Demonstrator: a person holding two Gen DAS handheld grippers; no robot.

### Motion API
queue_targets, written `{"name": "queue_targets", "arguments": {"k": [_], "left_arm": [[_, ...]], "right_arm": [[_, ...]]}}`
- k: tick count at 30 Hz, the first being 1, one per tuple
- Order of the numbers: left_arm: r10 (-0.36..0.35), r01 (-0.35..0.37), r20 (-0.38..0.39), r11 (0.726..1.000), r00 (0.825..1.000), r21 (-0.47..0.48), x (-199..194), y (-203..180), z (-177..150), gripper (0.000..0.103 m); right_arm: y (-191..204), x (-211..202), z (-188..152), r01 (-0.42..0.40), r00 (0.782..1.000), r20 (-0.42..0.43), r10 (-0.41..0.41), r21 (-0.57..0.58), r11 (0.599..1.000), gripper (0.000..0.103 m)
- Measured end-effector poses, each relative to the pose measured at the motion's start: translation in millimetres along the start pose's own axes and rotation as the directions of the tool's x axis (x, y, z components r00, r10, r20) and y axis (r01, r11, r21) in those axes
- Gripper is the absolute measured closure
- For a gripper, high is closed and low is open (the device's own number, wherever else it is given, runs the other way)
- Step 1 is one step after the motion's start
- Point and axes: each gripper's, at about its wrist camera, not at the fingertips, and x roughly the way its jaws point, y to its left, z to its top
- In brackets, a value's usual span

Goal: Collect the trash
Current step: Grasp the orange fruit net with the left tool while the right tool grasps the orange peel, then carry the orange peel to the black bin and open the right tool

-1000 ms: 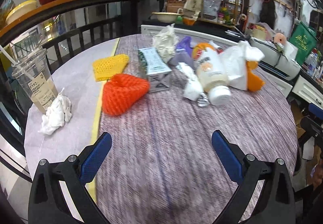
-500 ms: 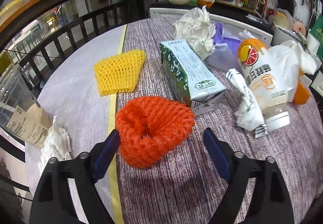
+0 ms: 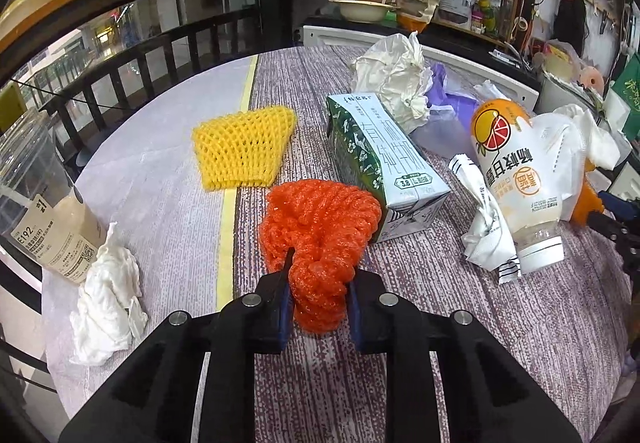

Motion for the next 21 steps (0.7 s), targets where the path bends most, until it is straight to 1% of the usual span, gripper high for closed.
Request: {"name": "queue_targets", "arguments": {"k": [1,3,5,9,11,15,21], "left_arm": [[-0.006,0.006,0.002,1.0,1.0,-0.006,-0.7,0.2,-0.1,0.081],[-0.005,0.005,0.008,1.0,1.0,-0.012,-2.5,-0.2,-1.5,0.081],[-0.004,0.004,0.015,1.0,1.0,-0.013,-4.7,-0.6,-3.0,0.081],[-0.014,0.015,0.027,1.0,1.0,-0.026,-10.3,-0.5,-6.5,0.081],[-0.02,0.022,0.035,0.999,0.999,-0.04,-14.0,0.1,-9.2,0.081],[-0.038,0.041,0.053,0.998,0.998,-0.053,-22.7,-2.5,-13.2,0.081],[-0.066,0.071,0.09,0.996,0.994,-0.047,-42.1,-11.6,-21.1,0.081]], "right_arm": [[1.6,2.1,1.2,0.007,1.0,0.001,-0.007,-0.014,1.0,0.055],[3.0,4.4,1.8,0.011,1.0,0.0,-0.011,-0.032,0.999,0.066],[3.3,5.0,2.2,0.002,1.0,0.0,-0.002,-0.041,0.999,0.074],[1.2,1.7,1.6,-0.013,1.0,0.004,0.013,-0.029,0.999,0.084],[-1.0,-3.6,2.0,-0.028,0.999,0.018,0.028,-0.012,1.0,0.091],[-0.6,-15.0,1.1,-0.035,0.999,0.04,0.035,-0.001,0.999,0.094],[-8.0,-33.3,-8.1,-0.057,0.997,0.064,0.053,0.058,0.997,0.095]]}}
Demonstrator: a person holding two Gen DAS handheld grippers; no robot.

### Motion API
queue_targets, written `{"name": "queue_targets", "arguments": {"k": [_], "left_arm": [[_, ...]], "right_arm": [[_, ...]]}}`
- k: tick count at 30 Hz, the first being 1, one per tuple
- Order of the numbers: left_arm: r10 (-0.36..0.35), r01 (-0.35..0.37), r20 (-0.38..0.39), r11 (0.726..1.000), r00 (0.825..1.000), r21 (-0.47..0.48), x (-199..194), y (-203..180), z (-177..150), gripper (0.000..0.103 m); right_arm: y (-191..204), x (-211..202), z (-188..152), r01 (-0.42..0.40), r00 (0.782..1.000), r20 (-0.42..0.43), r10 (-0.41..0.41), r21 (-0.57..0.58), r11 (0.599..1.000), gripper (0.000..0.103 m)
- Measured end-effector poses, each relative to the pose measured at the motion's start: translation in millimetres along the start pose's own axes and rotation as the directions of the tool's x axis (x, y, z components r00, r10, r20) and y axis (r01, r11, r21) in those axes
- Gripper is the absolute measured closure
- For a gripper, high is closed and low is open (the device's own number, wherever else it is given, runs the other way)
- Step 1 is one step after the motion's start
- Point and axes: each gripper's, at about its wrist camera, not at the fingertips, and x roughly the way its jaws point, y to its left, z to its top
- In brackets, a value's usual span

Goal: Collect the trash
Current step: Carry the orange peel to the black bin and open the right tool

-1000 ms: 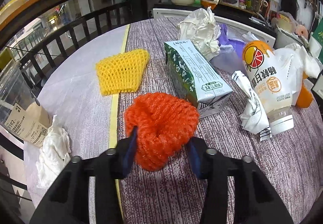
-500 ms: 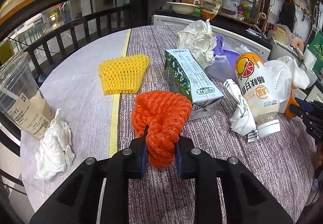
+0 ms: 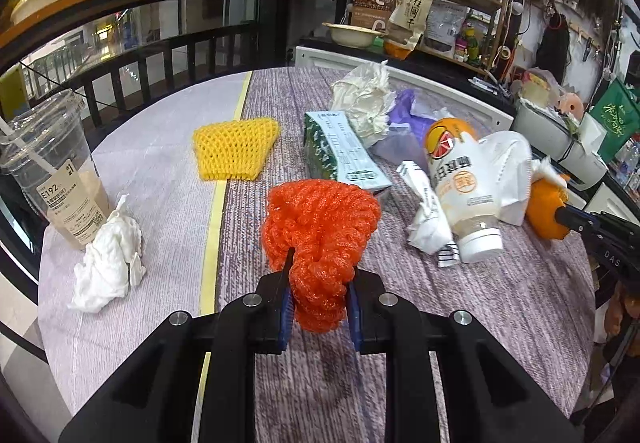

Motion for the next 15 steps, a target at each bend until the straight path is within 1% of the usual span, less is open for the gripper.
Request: {"name": "queue_targets", "arguments": {"k": [15], "left_arm": [[-0.087,0.086,0.058,0.996,0.994,0.024,-42.2,-37.3,-22.2,0.081]], "right_arm": [[-14.9,-65.8,-40.6,-0.023,0.997,0.071,0.017,0.085,0.996,0.095]]}}
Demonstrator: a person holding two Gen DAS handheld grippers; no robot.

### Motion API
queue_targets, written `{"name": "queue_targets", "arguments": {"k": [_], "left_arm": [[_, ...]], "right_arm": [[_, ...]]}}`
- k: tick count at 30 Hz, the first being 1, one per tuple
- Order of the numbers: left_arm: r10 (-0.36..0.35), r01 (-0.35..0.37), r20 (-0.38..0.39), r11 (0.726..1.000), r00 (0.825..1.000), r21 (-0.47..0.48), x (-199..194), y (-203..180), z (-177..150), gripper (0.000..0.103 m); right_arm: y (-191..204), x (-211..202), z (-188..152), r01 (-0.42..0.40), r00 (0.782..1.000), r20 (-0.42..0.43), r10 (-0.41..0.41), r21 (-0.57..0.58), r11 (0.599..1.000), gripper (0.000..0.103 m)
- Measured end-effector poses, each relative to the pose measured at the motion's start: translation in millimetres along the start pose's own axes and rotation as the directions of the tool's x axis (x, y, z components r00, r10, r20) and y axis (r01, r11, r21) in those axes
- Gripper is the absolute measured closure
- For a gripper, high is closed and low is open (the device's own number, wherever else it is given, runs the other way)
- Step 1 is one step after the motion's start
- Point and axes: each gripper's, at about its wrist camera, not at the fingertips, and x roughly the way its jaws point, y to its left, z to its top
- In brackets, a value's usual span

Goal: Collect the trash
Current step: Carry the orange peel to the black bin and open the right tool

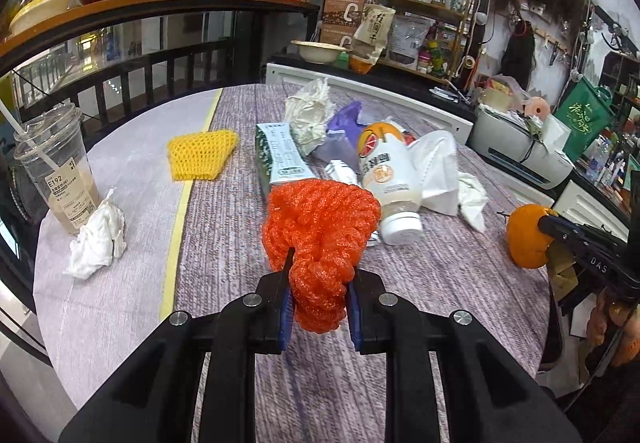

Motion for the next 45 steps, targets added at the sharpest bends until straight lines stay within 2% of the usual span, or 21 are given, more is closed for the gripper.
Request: {"name": "queue_targets", "arguments": {"k": [10,15,20,26,30,37,45], "left_arm": [[-0.112,0.111,0.023,0.992,0.993,0.059,-22.6,-49.8,-10.7,0.081],[-0.18,0.178,0.009,0.978,0.984,0.11,-23.5,-85.8,-12.7,0.081],[-0.25,0.25,-0.023,0.954,0.968,0.163,-13.2,-132.9,-12.5,0.081],[-0.335,0.343,-0.075,0.907,0.939,0.245,3.4,-202.1,-17.7,0.081],[-0.369,0.395,-0.142,0.879,0.918,0.268,23.7,-244.0,-25.0,0.081],[-0.354,0.411,-0.218,0.845,0.909,0.341,47.3,-297.5,-45.0,0.081],[-0.332,0.423,-0.286,0.828,0.899,0.369,72.9,-329.0,-58.8,0.081]], "right_arm": [[-22.6,-53.1,-36.2,0.007,0.999,0.051,-0.011,0.078,0.997,0.095],[-48.1,-77.1,-57.1,0.049,0.996,0.071,-0.059,0.134,0.99,0.095],[-86.8,-84.0,-84.3,0.108,0.992,0.046,-0.121,0.219,0.97,0.095],[-144.5,-72.2,-126.3,0.192,0.981,-0.045,-0.188,0.339,0.921,0.095],[-172.7,-52.0,-151.3,0.231,0.972,-0.118,-0.201,0.386,0.893,0.095],[-209.6,-4.6,-189.7,0.285,0.95,-0.247,-0.188,0.45,0.847,0.095],[-235.7,30.0,-220.6,0.358,0.906,-0.388,-0.168,0.494,0.792,0.092]]}}
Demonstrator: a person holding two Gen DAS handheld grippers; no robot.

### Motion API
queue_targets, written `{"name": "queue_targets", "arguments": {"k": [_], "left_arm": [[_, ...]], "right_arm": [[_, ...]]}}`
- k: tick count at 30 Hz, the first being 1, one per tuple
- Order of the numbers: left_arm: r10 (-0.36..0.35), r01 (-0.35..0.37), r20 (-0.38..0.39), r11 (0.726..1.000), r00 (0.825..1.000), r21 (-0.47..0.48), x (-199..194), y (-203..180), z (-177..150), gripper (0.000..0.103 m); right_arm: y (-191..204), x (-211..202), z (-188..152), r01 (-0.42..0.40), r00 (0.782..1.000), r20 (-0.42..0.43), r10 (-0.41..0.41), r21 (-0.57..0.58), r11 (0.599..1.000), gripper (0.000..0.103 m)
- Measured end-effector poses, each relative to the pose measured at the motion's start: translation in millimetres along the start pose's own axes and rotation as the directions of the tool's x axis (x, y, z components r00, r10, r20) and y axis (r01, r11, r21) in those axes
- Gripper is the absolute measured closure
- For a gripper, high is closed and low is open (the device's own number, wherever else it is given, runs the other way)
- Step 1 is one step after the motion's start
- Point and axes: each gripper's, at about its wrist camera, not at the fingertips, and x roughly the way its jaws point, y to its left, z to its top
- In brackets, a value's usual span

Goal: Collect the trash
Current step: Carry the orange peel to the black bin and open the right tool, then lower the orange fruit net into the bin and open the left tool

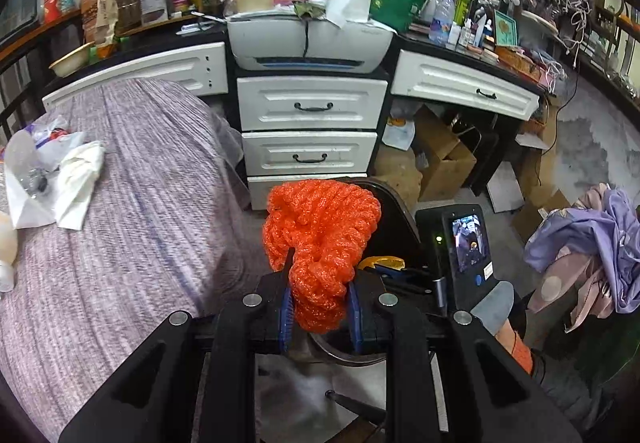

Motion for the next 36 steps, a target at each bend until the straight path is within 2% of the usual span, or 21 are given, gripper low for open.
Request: {"name": "queue_targets", "arguments": {"k": [2,4,6,8,13,17,23,27,36], "left_arm": [[0.003,-0.003,-0.013,1.0,1.0,0.011,8.9,-5.2,0.8,0.081],[0.0,0.0,-0.03,1.0,1.0,0.016,17.1,-7.8,2.0,0.081],[-0.005,0.006,-0.046,1.0,0.999,0.014,23.8,-9.0,2.5,0.081],[-0.004,0.005,-0.057,1.0,0.998,0.013,29.9,-10.2,2.9,0.081],[-0.001,0.004,-0.089,0.999,0.996,0.036,45.6,-18.1,4.0,0.081],[-0.009,0.015,-0.12,0.999,0.993,0.048,59.1,-25.8,4.1,0.081],[-0.011,0.026,-0.172,0.996,0.985,0.082,81.5,-39.3,2.8,0.081],[-0.014,0.029,-0.199,0.997,0.98,0.076,94.0,-43.8,1.3,0.081],[0.01,0.015,-0.237,0.995,0.971,0.103,116.1,-55.1,-7.3,0.081]], "right_arm": [[-3.7,-0.5,-1.0,-0.007,1.0,0.001,0.007,0.015,1.0,0.091],[-6.0,-4.4,-2.8,0.004,1.0,0.007,-0.004,0.018,1.0,0.084],[-10.7,-10.5,-4.3,0.008,1.0,0.023,-0.009,0.039,0.999,0.048],[-13.8,-22.0,-7.4,0.026,0.998,0.057,-0.029,0.052,0.998,0.038],[-28.3,-54.0,-15.1,0.043,0.99,0.133,-0.054,0.081,0.996,0.037],[-42.1,-89.9,-26.1,0.097,0.97,0.212,-0.121,0.119,0.988,0.028],[-57.7,-126.6,-37.9,0.151,0.939,0.285,-0.194,0.165,0.975,0.027],[-65.4,-140.5,-42.9,0.17,0.921,0.317,-0.224,0.19,0.967,0.027],[-78.0,-150.7,-50.9,0.187,0.904,0.335,-0.266,0.25,0.95,0.026]]}}
